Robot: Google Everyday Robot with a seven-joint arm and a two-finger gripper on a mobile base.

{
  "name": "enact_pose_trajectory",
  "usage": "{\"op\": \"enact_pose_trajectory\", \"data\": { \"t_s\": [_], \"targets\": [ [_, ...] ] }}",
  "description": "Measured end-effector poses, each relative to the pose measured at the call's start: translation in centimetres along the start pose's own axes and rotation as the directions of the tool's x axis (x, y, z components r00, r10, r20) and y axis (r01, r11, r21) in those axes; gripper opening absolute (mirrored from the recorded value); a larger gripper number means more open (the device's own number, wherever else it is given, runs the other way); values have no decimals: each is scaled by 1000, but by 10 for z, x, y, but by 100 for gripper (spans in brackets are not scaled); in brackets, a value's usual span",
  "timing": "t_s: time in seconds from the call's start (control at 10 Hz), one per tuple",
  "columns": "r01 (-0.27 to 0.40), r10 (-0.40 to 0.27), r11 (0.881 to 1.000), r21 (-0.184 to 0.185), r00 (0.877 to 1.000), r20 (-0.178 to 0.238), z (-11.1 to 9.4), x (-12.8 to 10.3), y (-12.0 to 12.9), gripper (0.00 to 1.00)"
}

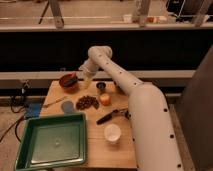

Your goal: Place eraser in table surface

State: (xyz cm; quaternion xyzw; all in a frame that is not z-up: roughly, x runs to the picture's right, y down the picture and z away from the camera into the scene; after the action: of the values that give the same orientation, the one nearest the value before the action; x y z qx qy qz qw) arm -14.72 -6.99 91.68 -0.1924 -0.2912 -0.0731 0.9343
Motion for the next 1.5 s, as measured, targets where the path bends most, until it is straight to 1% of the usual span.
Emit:
{"op": "enact_pose_trajectory", "data": {
  "t_s": [0.3,0.7,1.1,1.3,1.5],
  "targets": [
    [-29,28,999,14,997,75,8,-3,-9,80],
    [-22,21,1000,4,990,136,22,-8,-16,80],
    [-31,33,999,-16,983,181,34,-7,-19,80],
    [-33,37,999,-26,980,194,40,-8,-21,80],
    [-35,43,998,-43,979,197,47,-9,-23,80]
  ]
}}
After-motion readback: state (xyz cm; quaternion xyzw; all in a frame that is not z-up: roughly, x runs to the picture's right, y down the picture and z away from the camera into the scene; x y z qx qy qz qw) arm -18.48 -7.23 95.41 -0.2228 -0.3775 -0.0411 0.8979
